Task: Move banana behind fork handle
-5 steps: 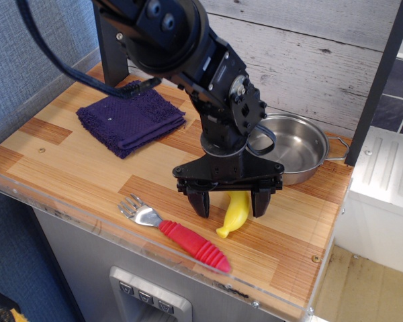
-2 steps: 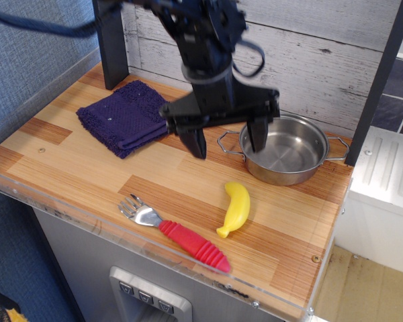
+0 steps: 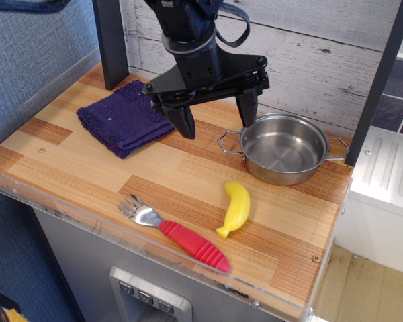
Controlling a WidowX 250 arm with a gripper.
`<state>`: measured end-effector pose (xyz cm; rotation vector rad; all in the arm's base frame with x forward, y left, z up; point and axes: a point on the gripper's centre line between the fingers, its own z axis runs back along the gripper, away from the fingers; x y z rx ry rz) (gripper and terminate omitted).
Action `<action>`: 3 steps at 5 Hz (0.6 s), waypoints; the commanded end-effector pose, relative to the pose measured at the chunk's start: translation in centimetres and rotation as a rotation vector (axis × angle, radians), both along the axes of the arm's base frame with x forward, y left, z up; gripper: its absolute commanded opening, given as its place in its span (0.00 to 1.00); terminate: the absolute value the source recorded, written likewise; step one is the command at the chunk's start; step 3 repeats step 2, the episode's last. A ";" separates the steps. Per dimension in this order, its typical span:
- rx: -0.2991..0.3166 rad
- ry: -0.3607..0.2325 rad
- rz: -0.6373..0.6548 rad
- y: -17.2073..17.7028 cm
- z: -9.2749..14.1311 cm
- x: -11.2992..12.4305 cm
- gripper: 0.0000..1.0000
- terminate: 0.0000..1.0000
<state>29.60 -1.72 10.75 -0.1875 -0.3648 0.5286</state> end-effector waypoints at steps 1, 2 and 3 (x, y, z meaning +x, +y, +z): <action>-0.001 -0.055 0.003 0.4 1.6 0.0 1.00 0.00; -0.001 -0.055 0.003 0.4 1.6 0.0 1.00 1.00; -0.001 -0.055 0.003 0.4 1.6 0.0 1.00 1.00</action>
